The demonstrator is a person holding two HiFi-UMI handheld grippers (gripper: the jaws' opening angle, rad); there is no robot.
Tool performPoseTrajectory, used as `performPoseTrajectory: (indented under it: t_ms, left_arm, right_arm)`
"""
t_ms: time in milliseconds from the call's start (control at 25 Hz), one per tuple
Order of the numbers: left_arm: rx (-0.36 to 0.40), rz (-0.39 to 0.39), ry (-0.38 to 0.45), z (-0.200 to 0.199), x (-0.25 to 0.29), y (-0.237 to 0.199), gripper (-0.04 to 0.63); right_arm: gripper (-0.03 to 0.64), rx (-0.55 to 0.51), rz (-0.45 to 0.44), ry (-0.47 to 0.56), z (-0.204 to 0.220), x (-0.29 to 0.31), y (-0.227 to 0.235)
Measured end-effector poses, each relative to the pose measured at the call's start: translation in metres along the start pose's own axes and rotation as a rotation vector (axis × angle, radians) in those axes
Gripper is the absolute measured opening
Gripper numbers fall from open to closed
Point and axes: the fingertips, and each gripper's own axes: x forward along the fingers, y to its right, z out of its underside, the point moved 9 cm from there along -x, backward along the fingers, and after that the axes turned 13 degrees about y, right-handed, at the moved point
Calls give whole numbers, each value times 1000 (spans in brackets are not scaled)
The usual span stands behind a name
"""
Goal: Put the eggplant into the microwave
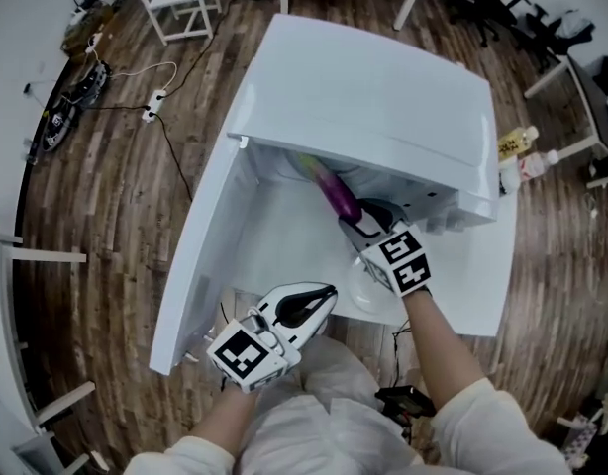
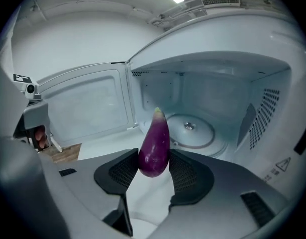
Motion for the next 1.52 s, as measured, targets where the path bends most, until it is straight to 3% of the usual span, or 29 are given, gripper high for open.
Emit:
performPoseTrajectory:
  t_ms: [200, 520, 760, 1520]
  left_arm:
    - [9, -31, 12, -2, 11, -17, 3]
    - [124, -125, 84, -4, 61, -62, 3]
    - [158, -165, 95, -10, 82, -84, 3]
    - [149, -179, 62, -6, 83, -96, 3]
  right_arm:
    - [210, 2, 17, 25, -8, 15, 9]
    - [210, -26, 56, 75, -11, 32, 21]
    - [210, -38, 99, 109, -15, 47, 37]
    - [238, 26, 136, 118, -6, 56, 32]
